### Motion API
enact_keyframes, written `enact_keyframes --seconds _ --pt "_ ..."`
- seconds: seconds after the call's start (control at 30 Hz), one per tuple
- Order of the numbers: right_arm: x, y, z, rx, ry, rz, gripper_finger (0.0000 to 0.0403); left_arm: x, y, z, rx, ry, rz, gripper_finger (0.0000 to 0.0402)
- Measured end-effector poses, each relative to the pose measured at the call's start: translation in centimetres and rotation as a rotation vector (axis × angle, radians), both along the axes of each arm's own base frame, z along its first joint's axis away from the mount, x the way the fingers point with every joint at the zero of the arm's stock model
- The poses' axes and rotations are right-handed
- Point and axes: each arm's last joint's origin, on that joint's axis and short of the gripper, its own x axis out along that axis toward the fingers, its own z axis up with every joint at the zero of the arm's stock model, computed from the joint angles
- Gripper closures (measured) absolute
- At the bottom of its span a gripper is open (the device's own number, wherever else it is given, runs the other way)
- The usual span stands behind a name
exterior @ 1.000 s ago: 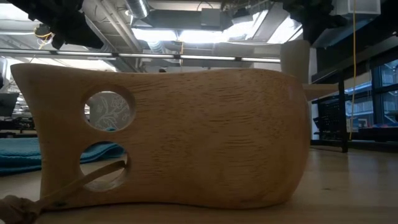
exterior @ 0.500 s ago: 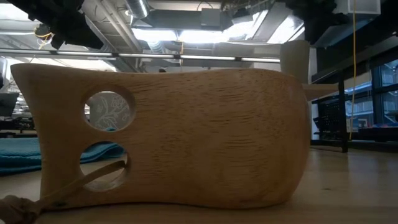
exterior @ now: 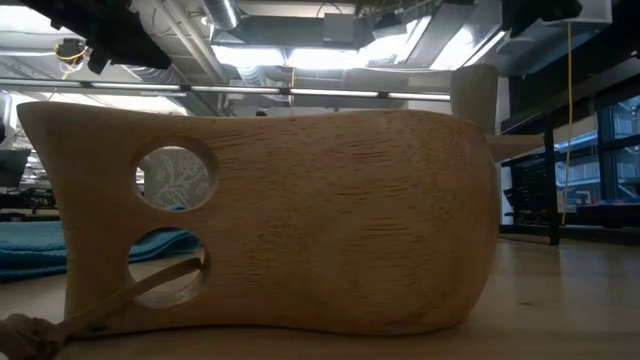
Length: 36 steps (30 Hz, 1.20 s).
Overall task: Stack small to large cups/mugs on shelf
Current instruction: Put the blue mug on the shelf
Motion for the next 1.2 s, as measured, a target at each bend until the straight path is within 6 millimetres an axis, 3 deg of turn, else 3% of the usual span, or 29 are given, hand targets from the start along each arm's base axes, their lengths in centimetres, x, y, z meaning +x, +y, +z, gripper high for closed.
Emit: enact_keyframes --seconds 0.23,0.63,0.97,1.2 --pt "2.5 2.2 -0.5 0.068 0.011 0.089 0.0318 0.0 0.0 0.0 0.0 0.0 0.002 0.0355" --pt "10.3 5.7 -2.2 0.066 -0.067 0.305 0.0318 0.0 0.0 0.0 0.0 0.0 0.003 0.0355" --pt "14.6 7.3 -5.1 0.085 0.024 0.375 0.0318 0.0 0.0 0.0 -0.002 0.001 0.004 0.0355" --pt "18.2 7.3 -7.8 0.097 0.05 0.377 0.0318 0.0 0.0 0.0 -0.004 0.0 0.003 0.0355"
